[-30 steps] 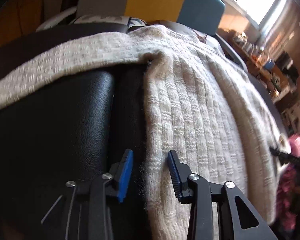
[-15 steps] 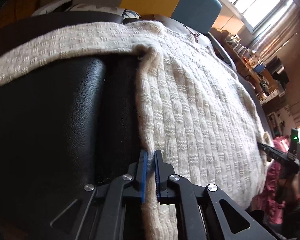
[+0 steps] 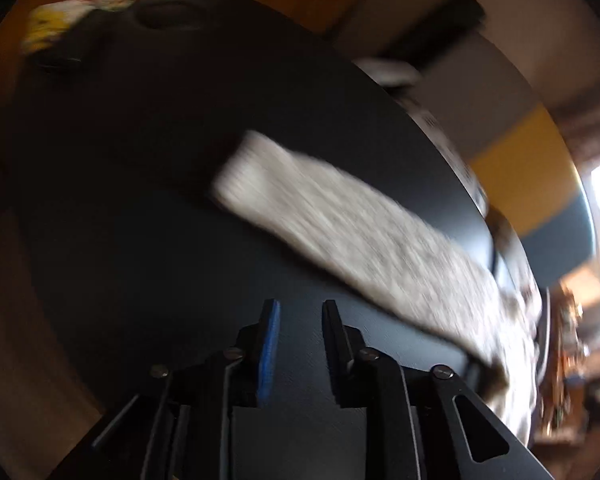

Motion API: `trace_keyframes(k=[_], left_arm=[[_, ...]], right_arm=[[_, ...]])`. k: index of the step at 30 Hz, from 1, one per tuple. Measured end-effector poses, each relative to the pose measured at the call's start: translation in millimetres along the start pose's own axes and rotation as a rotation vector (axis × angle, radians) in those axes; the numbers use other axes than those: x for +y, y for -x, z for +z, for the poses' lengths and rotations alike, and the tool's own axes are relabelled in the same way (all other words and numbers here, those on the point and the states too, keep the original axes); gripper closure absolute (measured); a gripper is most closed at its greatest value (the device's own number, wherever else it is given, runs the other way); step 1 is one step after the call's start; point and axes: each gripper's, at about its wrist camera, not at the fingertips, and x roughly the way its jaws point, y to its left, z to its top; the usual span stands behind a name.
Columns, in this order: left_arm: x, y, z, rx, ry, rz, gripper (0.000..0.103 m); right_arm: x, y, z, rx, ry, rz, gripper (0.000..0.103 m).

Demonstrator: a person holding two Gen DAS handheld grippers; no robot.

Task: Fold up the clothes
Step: 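Grasp the sweater hem with the left gripper and drag it flat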

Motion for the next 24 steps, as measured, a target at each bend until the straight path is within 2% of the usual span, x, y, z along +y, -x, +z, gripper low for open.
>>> trace_keyframes(k=[2, 5, 10, 14, 15, 16, 17, 20, 22, 24], left_arm=[[19, 0, 23, -0.016, 0.038, 0.044, 0.070], [35, -9, 45, -0.012, 0.072, 0.051, 0.067], [26, -31, 59, 0.021, 0.014, 0.081, 0.058], [15, -42, 61, 0.022, -0.048, 0.146, 0.055], [11, -42, 59, 0.014, -0.069, 0.169, 0.059], [8, -42, 57, 0.002, -0.095, 0.192, 0.092], [7, -41, 54, 0.005, -0.102, 0.175, 0.099], [14, -14, 43, -0.074, -0.062, 0.130, 0.100], [23, 1, 37, -0.114, -0.047, 0.160, 0.100], [33, -4, 37, -0.110, -0.064, 0.228, 0.100]], right_arm=[[29, -19, 4, 0.042, 0.061, 0.028, 0.077], [59, -38, 9, 0.072, 0.112, 0.066, 0.077], [82, -50, 21, 0.085, 0.137, 0.099, 0.077], [87, -55, 26, 0.092, 0.137, 0.101, 0.077], [88, -56, 26, 0.093, 0.138, 0.100, 0.077], [88, -57, 27, 0.094, 0.140, 0.095, 0.077], [88, -59, 27, 0.095, 0.143, 0.088, 0.077], [86, -62, 27, 0.098, 0.141, 0.076, 0.077], [82, -66, 25, 0.106, 0.128, 0.078, 0.077], [75, -74, 23, 0.126, 0.108, 0.083, 0.077]])
